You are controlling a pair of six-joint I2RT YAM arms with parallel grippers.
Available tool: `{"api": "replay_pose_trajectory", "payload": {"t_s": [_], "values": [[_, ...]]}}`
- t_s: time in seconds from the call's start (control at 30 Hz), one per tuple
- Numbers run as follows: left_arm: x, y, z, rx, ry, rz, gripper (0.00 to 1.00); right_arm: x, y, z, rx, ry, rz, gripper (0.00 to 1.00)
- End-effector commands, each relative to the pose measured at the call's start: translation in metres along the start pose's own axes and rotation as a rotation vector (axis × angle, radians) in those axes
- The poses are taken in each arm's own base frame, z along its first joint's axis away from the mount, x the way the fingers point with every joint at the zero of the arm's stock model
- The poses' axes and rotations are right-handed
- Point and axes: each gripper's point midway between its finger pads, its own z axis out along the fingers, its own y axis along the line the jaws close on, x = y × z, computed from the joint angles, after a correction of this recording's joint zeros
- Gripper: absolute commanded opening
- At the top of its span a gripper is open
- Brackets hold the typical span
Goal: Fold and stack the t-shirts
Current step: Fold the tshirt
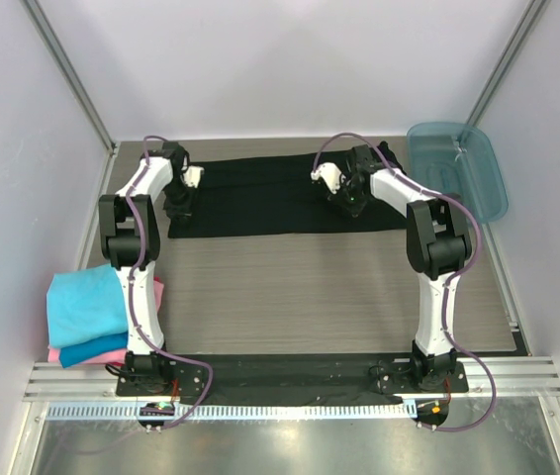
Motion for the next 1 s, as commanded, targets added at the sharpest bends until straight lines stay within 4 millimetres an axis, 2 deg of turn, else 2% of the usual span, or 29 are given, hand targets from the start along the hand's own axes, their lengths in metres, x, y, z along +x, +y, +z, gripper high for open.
{"api": "replay_pose_trajectory", "payload": {"t_s": [0.0,0.17,0.33,0.5,0.53,0.63,0.67,0.7,0.77,0.8,0.83,0.9,0.93,0.97], "values": [[0.001,-0.001,-0.004,-0.008,-0.002,0.012,0.17,-0.020,-0.015,-0.018,0.089,-0.029,-0.044,0.12],[0.000,-0.002,-0.002,-0.003,-0.003,0.009,0.17,-0.044,-0.036,-0.045,0.196,-0.044,-0.131,0.12],[-0.003,-0.003,-0.001,0.004,-0.007,0.006,0.17,-0.064,-0.046,-0.052,0.259,-0.048,-0.214,0.12],[-0.002,-0.003,-0.003,0.003,-0.010,0.006,0.17,-0.083,-0.059,-0.045,0.315,-0.065,-0.252,0.12],[-0.001,-0.002,-0.003,0.001,-0.007,0.008,0.17,-0.091,-0.063,-0.043,0.334,-0.088,-0.261,0.13],[-0.002,-0.002,-0.003,-0.001,-0.009,0.006,0.17,-0.101,-0.080,-0.025,0.397,-0.070,-0.283,0.13],[-0.002,-0.002,-0.004,-0.001,-0.009,0.008,0.17,-0.115,-0.087,-0.028,0.435,-0.086,-0.291,0.13],[-0.002,-0.002,-0.004,-0.003,-0.009,0.008,0.17,-0.110,-0.088,-0.006,0.422,-0.063,-0.293,0.12],[-0.002,-0.001,-0.006,-0.006,-0.010,0.011,0.17,-0.125,-0.098,-0.005,0.466,-0.076,-0.292,0.12],[-0.003,-0.001,-0.006,-0.007,-0.013,0.011,0.17,-0.125,-0.099,0.003,0.469,-0.067,-0.294,0.17],[-0.002,-0.001,-0.006,-0.007,-0.011,0.012,0.17,-0.129,-0.102,0.001,0.487,-0.076,-0.292,0.23],[-0.003,-0.002,-0.007,-0.005,-0.013,0.010,0.17,-0.139,-0.107,-0.009,0.535,-0.098,-0.269,0.35],[-0.002,-0.001,-0.007,-0.005,-0.012,0.011,0.17,-0.150,-0.112,-0.026,0.569,-0.137,-0.254,0.37],[-0.003,-0.002,-0.007,-0.002,-0.014,0.010,0.17,-0.150,-0.111,-0.031,0.576,-0.144,-0.243,0.38]]}}
